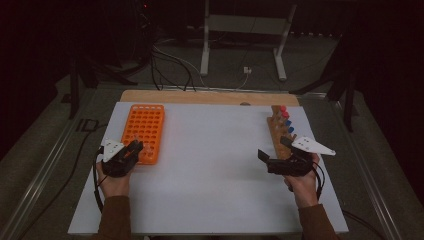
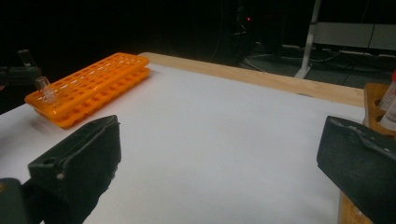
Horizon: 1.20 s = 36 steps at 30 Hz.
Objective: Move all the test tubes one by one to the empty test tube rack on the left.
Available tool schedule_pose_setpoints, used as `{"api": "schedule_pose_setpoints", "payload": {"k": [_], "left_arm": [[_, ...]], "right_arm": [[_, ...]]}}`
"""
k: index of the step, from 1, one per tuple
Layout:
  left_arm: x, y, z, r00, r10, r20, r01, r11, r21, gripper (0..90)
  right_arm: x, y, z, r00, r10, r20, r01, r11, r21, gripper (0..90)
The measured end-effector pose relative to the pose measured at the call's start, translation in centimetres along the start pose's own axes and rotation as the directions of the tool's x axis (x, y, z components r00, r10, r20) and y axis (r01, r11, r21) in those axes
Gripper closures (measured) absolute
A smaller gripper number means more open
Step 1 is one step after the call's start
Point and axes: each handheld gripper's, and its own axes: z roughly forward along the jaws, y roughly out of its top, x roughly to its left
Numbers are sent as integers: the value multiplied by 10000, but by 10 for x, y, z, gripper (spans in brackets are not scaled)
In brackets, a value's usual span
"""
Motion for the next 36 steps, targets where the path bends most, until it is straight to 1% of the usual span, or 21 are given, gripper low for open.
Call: {"api": "schedule_pose_setpoints", "payload": {"k": [2,4,7,8,11,16,19,21,24,27,30,32,33,35,36], "left_arm": [[-2,-2,2,9998,174,-2,-174,9995,266,759],[-3,-4,4,9988,483,-109,-475,9970,606,760],[-4,-8,7,9979,637,-70,-626,9924,1060,762],[-4,-9,7,9976,687,-79,-674,9913,1133,763],[-4,-9,7,9979,644,-43,-634,9905,1221,765],[-4,-10,8,9972,752,21,-748,9872,1407,767],[-4,-11,8,9976,694,24,-690,9859,1522,767],[-4,-12,9,9972,750,43,-746,9829,1685,767],[-4,-12,9,9967,806,39,-801,9820,1710,767],[-4,-12,9,9970,768,46,-765,9825,1697,766],[-3,-12,9,9980,620,112,-630,9842,1656,754],[-3,-12,9,9985,534,114,-546,9848,1647,718],[-2,-13,8,9990,434,111,-446,9863,1588,698],[1,-14,7,9995,190,252,-226,9879,1537,659],[1,-15,6,9996,157,223,-189,9885,1502,639]], "right_arm": [[0,0,0,10000,1,-21,-1,10000,0,0],[0,0,0,10000,-3,-19,3,10000,3,0],[0,0,-1,10000,10,-38,-10,10000,-7,0],[0,0,-1,10000,11,-38,-11,10000,-2,0],[0,0,-1,10000,-2,-53,2,10000,11,0],[0,0,-1,10000,14,-46,-13,10000,13,0],[0,-1,0,10000,-12,-58,12,10000,23,0],[1,-1,0,10000,-9,-60,9,10000,37,0],[1,-1,0,10000,-15,-73,16,10000,54,0],[1,-1,0,10000,-28,-78,28,10000,50,0],[0,-1,0,10000,-41,-55,42,10000,51,0],[-1,-1,-1,10000,6,-17,-6,10000,13,0],[-2,-1,-1,10000,20,5,-20,10000,11,0],[-3,-1,-1,10000,57,28,-57,10000,-7,0],[-3,-1,-2,10000,50,41,-50,10000,-2,0]]}}
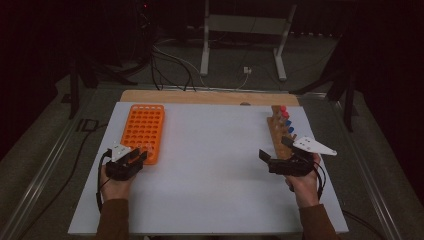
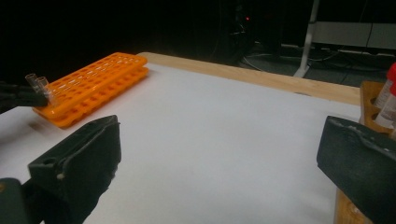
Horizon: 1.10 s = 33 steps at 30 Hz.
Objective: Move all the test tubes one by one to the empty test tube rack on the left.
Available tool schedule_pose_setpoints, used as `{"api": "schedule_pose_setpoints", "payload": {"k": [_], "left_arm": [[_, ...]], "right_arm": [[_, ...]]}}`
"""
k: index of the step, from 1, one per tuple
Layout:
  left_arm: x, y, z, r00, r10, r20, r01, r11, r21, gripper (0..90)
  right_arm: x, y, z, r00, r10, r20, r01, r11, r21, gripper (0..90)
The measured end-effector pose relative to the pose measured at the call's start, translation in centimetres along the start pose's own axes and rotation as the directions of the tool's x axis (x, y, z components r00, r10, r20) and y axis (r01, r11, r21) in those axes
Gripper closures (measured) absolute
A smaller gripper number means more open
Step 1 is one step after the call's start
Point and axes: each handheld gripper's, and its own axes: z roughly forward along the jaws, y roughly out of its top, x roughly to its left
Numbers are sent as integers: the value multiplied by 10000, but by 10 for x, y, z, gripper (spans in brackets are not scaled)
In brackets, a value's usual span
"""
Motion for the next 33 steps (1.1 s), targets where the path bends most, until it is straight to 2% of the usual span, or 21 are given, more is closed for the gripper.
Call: {"api": "schedule_pose_setpoints", "payload": {"k": [2,5,8,10,11,13,15,16,18,21,23,27,29,32,33], "left_arm": [[1,0,-4,9998,-179,94,181,9996,-206,592],[3,2,-13,9980,-531,357,557,9953,-788,489],[5,4,-20,9956,-901,258,928,9864,-1353,328],[6,5,-23,9908,-1338,210,1354,9764,-1685,180],[7,6,-25,9892,-1440,265,1464,9727,-1801,153],[7,8,-27,9876,-1526,382,1572,9677,-1970,76],[5,11,-29,9878,-1469,513,1544,9665,-2052,20],[3,12,-29,9884,-1416,553,1502,9656,-2123,11],[-2,15,-30,9922,-1219,268,1248,9693,-2116,4],[-9,20,-31,9955,-933,151,943,9709,-2201,3],[-13,22,-32,9965,-793,248,828,9719,-2205,3],[-16,24,-30,9955,-816,473,901,9716,-2189,4],[-16,24,-29,9942,-892,599,1001,9715,-2150,4],[-18,24,-29,9920,-924,858,1096,9681,-2253,5],[-19,24,-29,9913,-937,919,1126,9671,-2281,4]], "right_arm": [[0,0,0,10000,-11,14,11,10000,-5,0],[-1,1,-1,10000,-22,71,22,10000,0,0],[-4,3,-2,9998,-39,199,40,10000,-23,0],[-7,5,-3,9996,-97,268,98,9999,-38,1],[-9,6,-4,9994,-130,315,132,9999,-41,1],[-12,7,-4,9987,-200,469,201,9998,-17,1],[-18,8,-4,9979,-174,629,176,9998,-21,1],[-21,9,-3,9973,-151,713,152,9999,-7,1],[-28,11,-2,9957,-147,915,142,9999,57,1],[-40,14,0,9924,-82,1230,59,9998,187,1],[-48,15,1,9893,-27,1461,-9,9997,250,1],[-65,14,7,9830,125,1833,-223,9984,511,46],[-72,13,11,9774,173,2107,-324,9971,686,93],[-79,11,17,9680,8,2511,-253,9952,943,262],[-81,10,20,9620,-36,2731,-252,9945,1018,317]]}}
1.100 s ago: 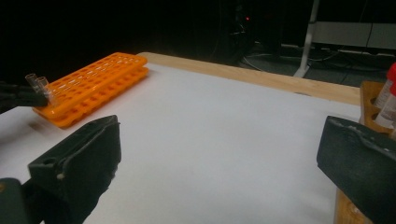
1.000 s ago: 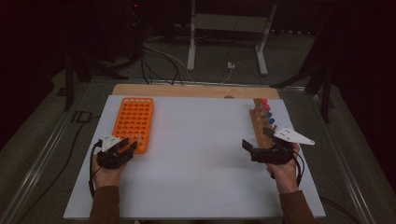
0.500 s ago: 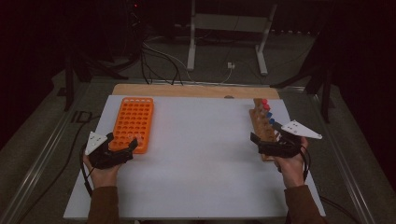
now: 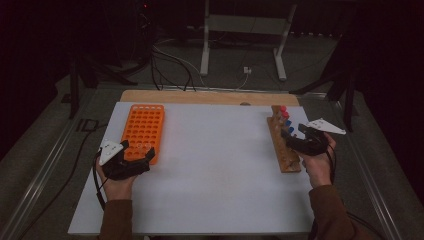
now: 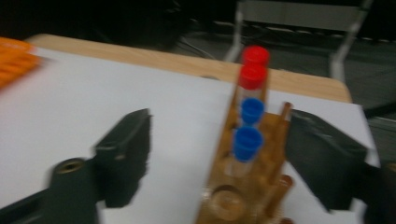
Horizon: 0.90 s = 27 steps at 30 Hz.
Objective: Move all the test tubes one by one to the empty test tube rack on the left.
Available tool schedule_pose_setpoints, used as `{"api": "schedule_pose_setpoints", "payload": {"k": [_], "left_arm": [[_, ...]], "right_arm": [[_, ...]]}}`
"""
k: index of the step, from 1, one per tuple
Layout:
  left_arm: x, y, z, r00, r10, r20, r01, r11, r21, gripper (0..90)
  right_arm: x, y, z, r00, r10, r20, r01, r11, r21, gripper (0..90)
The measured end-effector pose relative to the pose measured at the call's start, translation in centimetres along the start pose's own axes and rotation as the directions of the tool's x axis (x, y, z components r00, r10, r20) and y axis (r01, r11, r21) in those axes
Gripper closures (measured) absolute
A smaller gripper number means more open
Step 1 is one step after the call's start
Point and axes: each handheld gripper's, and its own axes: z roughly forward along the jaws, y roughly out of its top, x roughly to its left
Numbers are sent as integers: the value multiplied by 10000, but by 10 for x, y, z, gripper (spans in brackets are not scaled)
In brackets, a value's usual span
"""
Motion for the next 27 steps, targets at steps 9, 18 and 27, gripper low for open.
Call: {"api": "schedule_pose_setpoints", "payload": {"k": [9,18,27], "left_arm": [[-8,0,3,9988,220,440,-216,9997,-77,4],[-11,2,3,9979,459,446,-455,9989,-96,4],[-13,2,3,9966,632,523,-627,9980,-103,4]], "right_arm": [[-3,-7,21,9991,-193,367,163,9968,783,666],[-2,-10,28,9982,-223,551,163,9941,1076,753],[-1,-8,24,9981,-250,558,199,9956,918,759]]}}
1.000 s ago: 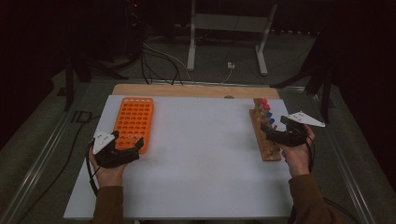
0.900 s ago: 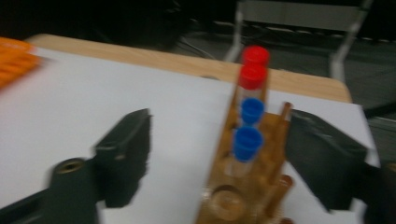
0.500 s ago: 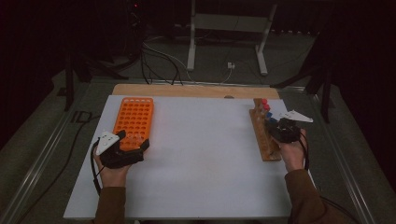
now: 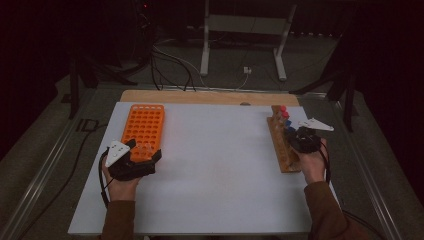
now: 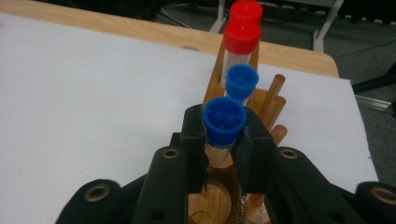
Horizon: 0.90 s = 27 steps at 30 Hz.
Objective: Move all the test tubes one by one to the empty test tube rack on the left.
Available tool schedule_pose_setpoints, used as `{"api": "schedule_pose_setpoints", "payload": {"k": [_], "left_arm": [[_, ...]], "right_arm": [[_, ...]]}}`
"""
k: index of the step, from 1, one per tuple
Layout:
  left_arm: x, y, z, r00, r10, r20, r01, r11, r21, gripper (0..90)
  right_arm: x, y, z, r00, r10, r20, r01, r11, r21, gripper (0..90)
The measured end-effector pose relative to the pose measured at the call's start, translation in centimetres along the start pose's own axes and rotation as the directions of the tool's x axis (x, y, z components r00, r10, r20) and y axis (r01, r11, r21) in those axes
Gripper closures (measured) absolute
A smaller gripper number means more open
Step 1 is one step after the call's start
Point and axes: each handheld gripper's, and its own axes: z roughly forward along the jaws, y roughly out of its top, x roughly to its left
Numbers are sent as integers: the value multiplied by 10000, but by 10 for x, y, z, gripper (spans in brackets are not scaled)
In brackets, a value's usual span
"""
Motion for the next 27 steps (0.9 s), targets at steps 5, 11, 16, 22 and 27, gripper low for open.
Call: {"api": "schedule_pose_setpoints", "payload": {"k": [5,11,16,22,27], "left_arm": [[-1,0,0,9999,128,-15,-128,9999,1,4],[-2,0,1,9997,228,45,-228,9997,10,5],[-5,1,2,9990,424,138,-425,9991,66,5],[-9,1,3,9984,526,211,-526,9986,-10,5],[-13,2,5,9971,630,437,-628,9980,-59,10]], "right_arm": [[-1,4,-11,10000,17,42,-16,9996,-299,760],[-2,9,-25,10000,-42,32,44,9978,-659,760],[-3,16,-38,9999,-69,83,78,9937,-1114,760],[0,27,-57,9999,-13,-165,-17,9838,-1793,760],[12,28,-64,9959,-107,-901,-71,9808,-1950,759]]}}
